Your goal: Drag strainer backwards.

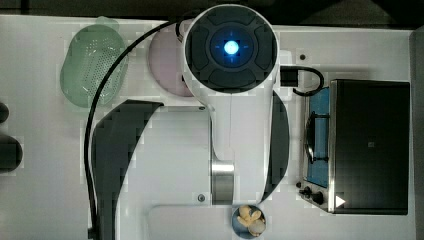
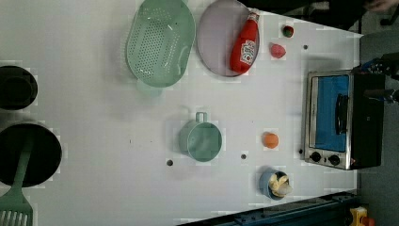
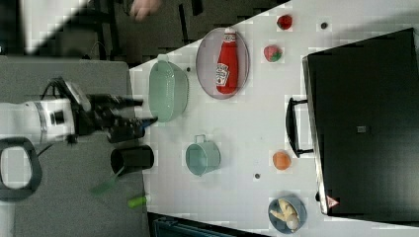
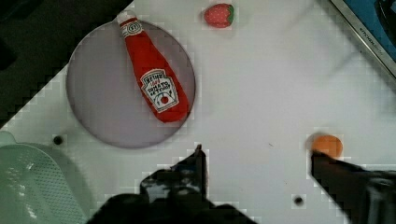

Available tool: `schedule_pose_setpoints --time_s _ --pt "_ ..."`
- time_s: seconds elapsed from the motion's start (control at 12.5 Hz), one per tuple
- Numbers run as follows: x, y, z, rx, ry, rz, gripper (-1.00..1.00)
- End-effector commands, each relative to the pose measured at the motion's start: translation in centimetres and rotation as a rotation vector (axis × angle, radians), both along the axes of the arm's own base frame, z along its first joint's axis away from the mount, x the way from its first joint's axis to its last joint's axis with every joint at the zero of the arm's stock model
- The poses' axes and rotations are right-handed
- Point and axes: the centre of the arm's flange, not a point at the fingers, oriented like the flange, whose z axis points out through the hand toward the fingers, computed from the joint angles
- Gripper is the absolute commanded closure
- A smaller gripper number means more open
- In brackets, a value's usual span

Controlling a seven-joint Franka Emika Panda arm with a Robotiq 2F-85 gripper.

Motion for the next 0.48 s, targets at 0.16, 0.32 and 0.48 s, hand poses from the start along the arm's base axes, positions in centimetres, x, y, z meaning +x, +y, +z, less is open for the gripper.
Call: schedule_pose_setpoints --time_s 0.16,0.32,0.48 --pt "-12.0 -2.2 8.6 0.029 -0.010 -0.169 -0.81" --pt "-11.4 -1.3 8.4 0.034 -0.026 -0.152 -1.00" --pt "-9.5 2.1 7.0 0.026 -0.044 -0.092 -1.00"
